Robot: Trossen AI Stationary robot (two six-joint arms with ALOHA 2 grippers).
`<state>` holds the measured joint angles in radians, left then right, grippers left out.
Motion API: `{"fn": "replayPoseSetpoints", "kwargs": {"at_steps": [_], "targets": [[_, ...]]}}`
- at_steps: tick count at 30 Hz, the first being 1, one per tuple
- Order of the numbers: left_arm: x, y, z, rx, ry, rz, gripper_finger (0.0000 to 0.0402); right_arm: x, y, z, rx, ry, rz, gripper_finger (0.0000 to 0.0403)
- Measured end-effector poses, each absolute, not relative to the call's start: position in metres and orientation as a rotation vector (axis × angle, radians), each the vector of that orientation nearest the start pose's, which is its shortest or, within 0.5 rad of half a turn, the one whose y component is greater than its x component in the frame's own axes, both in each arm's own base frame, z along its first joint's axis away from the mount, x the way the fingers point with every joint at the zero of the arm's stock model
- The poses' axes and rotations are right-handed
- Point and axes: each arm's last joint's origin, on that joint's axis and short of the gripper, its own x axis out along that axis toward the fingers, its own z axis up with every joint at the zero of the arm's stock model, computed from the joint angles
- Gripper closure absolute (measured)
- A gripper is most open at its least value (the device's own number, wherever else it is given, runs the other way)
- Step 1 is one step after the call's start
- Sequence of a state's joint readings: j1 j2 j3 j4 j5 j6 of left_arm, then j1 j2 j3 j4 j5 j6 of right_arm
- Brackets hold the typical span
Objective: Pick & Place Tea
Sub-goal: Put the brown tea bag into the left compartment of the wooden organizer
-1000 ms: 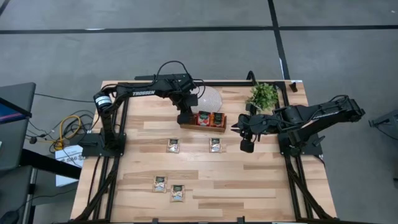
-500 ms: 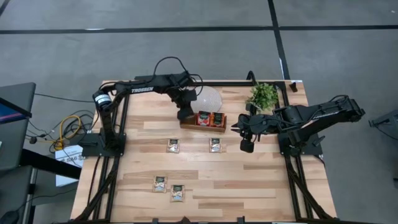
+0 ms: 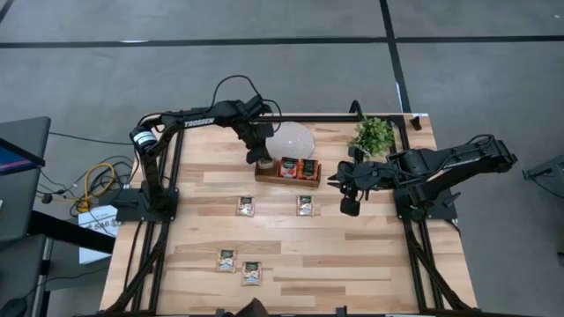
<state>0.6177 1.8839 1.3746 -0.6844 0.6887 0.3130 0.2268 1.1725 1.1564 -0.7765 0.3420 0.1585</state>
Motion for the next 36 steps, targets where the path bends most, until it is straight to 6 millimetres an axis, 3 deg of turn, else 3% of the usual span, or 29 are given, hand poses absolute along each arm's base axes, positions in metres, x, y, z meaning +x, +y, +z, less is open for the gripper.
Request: {"fn": "replayPoseSetpoints", "kwargs": {"at_steps": [36], "targets": [[0.3178, 0.2067, 0.2039, -0.284, 0.892, -0.250, 0.0401, 0.2270, 0.0423, 0.3357, -0.027, 0.737, -0.185, 0.0353]]}}
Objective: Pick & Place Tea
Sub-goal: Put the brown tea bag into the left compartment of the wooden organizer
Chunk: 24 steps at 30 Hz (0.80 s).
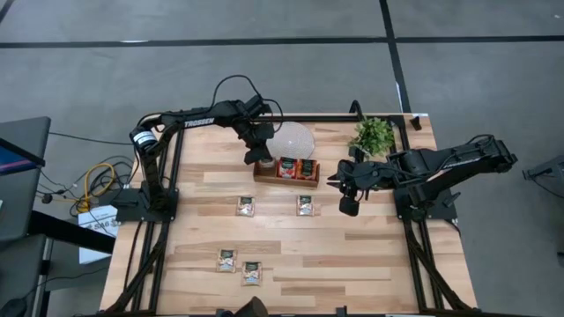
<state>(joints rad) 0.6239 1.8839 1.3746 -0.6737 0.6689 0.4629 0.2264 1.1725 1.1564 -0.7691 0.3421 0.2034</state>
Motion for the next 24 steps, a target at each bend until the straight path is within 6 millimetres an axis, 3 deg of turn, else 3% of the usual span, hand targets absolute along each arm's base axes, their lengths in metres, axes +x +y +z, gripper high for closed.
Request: {"fn": "replayPoseSetpoints", "kwargs": {"at_steps": [12, 24], "targets": [[0.3175, 0.2088, 0.2022, -0.269, 0.957, -0.144, 0.0401, 0.2270, 0.0423, 0.3357, -0.017, 0.737, -0.189, 0.0353], [0.3215, 0.2119, 0.2043, -0.226, 0.916, -0.125, 0.0401, 0.2283, 0.0351, 0.3357, -0.006, 0.738, -0.218, 0.0353]]}}
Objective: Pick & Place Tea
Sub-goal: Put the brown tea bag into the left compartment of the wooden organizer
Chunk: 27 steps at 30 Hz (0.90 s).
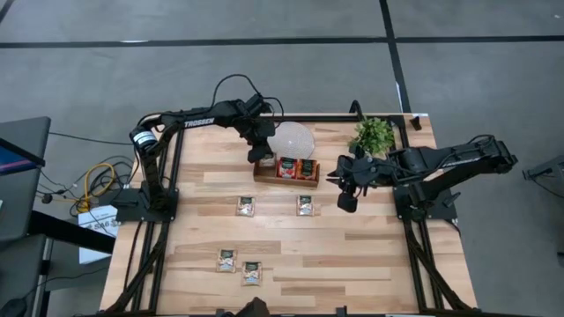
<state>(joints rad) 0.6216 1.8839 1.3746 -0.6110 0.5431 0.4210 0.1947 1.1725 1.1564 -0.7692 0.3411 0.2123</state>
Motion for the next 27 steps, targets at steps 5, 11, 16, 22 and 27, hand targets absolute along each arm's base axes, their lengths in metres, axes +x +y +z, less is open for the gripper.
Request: {"fn": "replayPoseSetpoints", "kwargs": {"at_steps": [5, 11, 16, 22, 27], "targets": [[0.321, 0.212, 0.204, -0.228, 0.917, -0.126, 0.0383, 0.228, 0.035, 0.336, -0.007, 0.738, -0.218, 0.0353], [0.321, 0.211, 0.204, -0.221, 0.926, -0.135, 0.0345, 0.228, 0.035, 0.336, -0.007, 0.738, -0.218, 0.0353], [0.320, 0.212, 0.203, -0.182, 0.941, -0.119, 0.0317, 0.228, 0.035, 0.336, -0.008, 0.738, -0.217, 0.0353], [0.319, 0.217, 0.212, -0.111, 1.013, 0.035, 0.0303, 0.228, 0.035, 0.336, -0.012, 0.739, -0.216, 0.0353], [0.314, 0.215, 0.253, -0.217, 1.058, 0.116, 0.0303, 0.228, 0.034, 0.336, -0.016, 0.739, -0.215, 0.0353]]}}
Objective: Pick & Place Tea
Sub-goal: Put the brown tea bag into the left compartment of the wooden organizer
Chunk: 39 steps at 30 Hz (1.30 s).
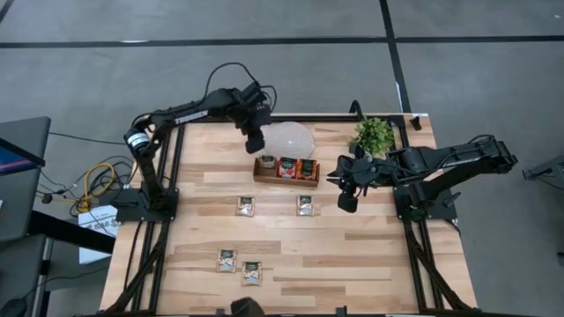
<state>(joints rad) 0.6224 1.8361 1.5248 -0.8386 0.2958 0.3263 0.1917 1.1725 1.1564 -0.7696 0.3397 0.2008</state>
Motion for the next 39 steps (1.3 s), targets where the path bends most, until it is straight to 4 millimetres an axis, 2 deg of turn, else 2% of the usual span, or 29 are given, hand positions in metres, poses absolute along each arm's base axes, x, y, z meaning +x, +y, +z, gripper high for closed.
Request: {"fn": "replayPoseSetpoints", "kwargs": {"at_steps": [2, 6, 9, 12, 16, 21, 26, 29, 33, 39], "targets": [[0.308, 0.207, 0.267, -0.294, 1.052, 0.057, 0.0303, 0.228, 0.034, 0.336, -0.015, 0.739, -0.215, 0.0353], [0.297, 0.179, 0.286, -0.485, 1.029, -0.168, 0.0303, 0.228, 0.034, 0.336, -0.015, 0.739, -0.215, 0.0353], [0.293, 0.157, 0.290, -0.606, 1.057, -0.313, 0.0303, 0.228, 0.034, 0.336, -0.016, 0.739, -0.216, 0.0353], [0.296, 0.137, 0.291, -0.642, 1.110, -0.379, 0.0303, 0.228, 0.034, 0.336, -0.016, 0.741, -0.215, 0.0353], [0.303, 0.109, 0.276, -0.645, 1.212, -0.415, 0.0303, 0.228, 0.036, 0.335, -0.020, 0.747, -0.210, 0.0353], [0.300, 0.075, 0.241, -0.665, 1.372, -0.458, 0.0303, 0.227, 0.039, 0.335, -0.026, 0.752, -0.197, 0.0353], [0.291, 0.056, 0.200, -0.591, 1.506, -0.297, 0.0303, 0.227, 0.039, 0.335, -0.028, 0.753, -0.197, 0.0353], [0.288, 0.052, 0.188, -0.503, 1.511, -0.144, 0.0303, 0.227, 0.039, 0.335, -0.028, 0.754, -0.196, 0.0353], [0.289, 0.050, 0.186, -0.412, 1.438, 0.006, 0.0303, 0.226, 0.039, 0.334, -0.030, 0.760, -0.197, 0.0353], [0.297, 0.043, 0.184, -0.253, 1.339, 0.124, 0.0303, 0.226, 0.039, 0.334, -0.029, 0.760, -0.197, 0.0353]]}}
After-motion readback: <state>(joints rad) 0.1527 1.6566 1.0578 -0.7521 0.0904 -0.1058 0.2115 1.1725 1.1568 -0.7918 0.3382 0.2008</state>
